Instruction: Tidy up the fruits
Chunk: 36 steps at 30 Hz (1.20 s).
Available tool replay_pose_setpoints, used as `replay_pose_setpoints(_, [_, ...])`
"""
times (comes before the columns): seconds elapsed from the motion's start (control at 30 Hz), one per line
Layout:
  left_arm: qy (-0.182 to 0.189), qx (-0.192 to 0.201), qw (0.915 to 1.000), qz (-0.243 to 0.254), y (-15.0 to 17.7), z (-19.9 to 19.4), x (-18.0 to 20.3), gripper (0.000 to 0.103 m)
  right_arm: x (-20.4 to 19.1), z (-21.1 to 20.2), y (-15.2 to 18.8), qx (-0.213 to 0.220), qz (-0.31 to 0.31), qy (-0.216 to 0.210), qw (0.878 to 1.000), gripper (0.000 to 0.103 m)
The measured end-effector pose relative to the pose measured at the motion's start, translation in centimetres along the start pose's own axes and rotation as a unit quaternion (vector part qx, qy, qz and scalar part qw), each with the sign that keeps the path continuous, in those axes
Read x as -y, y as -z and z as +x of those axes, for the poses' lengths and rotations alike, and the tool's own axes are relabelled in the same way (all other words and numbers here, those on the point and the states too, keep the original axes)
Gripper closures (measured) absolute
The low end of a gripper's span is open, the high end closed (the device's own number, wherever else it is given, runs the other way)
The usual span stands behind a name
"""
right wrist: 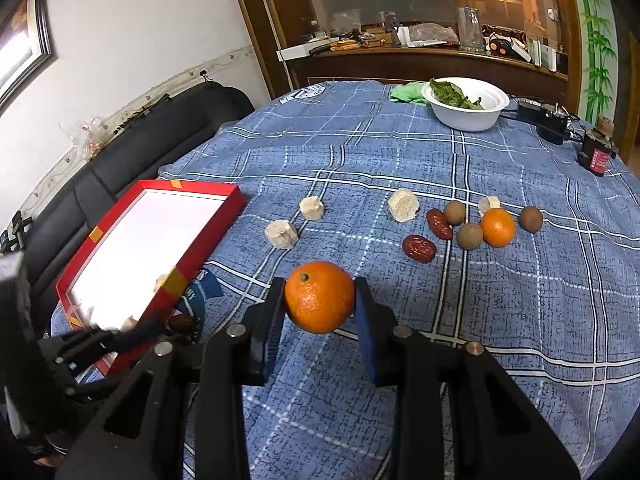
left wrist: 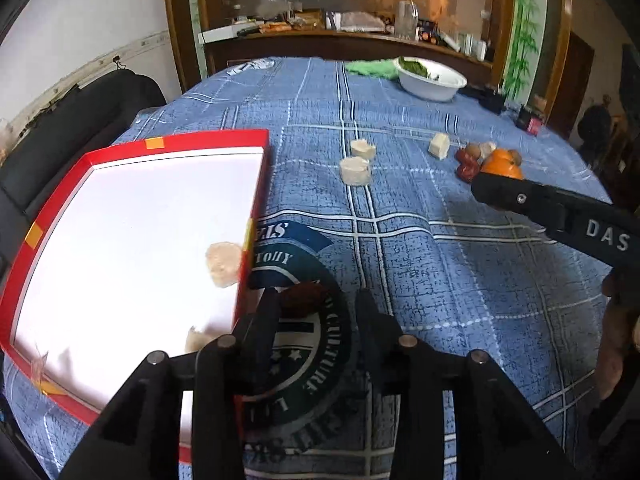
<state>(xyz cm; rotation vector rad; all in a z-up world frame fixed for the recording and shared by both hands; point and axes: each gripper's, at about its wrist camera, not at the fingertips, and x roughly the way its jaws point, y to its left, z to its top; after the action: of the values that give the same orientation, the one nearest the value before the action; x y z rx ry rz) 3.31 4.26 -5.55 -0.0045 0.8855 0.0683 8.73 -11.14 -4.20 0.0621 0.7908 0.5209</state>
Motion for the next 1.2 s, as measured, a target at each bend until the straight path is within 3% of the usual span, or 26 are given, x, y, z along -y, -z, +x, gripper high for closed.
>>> replay_pose_setpoints(0.1, [-0.009,-0.003,1.0,-0.002,-0.4,0.3,0.1,0.067,0.3,0.0,0.0,0.001,0.001,-0.007,1.0,0.068])
replay_pose_setpoints(0.17, [-0.022,-0.002,0.9998,0.0,-0.5,0.3,-0.2,0.083,0.2,-0.1,-0.1,0.004,0.001,-0.011,1.0,0.068])
replay_pose_setpoints(0.3, [-0.017,0.0,0.9998,-0.001,-0.5,0.2,-0.4,0.084,0.3,-0.3,-0.1,0.007,0.002,-0.016,1.0,0.068])
replay_pose_setpoints(0.37, [-0.013,0.002,0.9999,0.003,-0.4,0.1,-0.3,0.103,0.2,-0.4,-0.2,0.009,0.0,-0.016,1.0,0.068])
replay_pose_setpoints(0.5, [0.004,-0.01,0.9997,0.022,0.1,0.3,0.5,0.103,0.1,-0.6,-0.2,0.011,-0.001,-0.013,1.0,0.068])
replay_pose_setpoints(0.6, [0.011,-0.02,0.9997,0.003,0.0,0.6,-0.2,0.103,0.0,-0.8,-0.2,0.011,-0.002,-0.01,1.0,0.068])
replay_pose_setpoints(0.7, [0.004,-0.017,0.9998,-0.007,-0.1,0.5,-0.7,0.079,0.0,-1.1,-0.1,0.014,-0.002,-0.007,1.0,0.068])
replay_pose_setpoints(0.73, [0.005,-0.013,0.9999,-0.007,-0.2,0.4,-0.7,0.077,0.0,-1.2,-0.1,0.015,-0.001,-0.007,1.0,0.068])
replay_pose_setpoints(1.1, [0.005,-0.026,0.9996,0.006,-1.3,1.7,0.2,0.077,0.5,-1.0,-0.1,0.014,0.004,-0.015,1.0,0.068])
replay_pose_setpoints(1.2, [0.01,-0.028,0.9996,-0.002,-1.5,2.0,-0.1,0.092,0.4,-1.0,-0.1,0.014,0.004,-0.015,1.0,0.068])
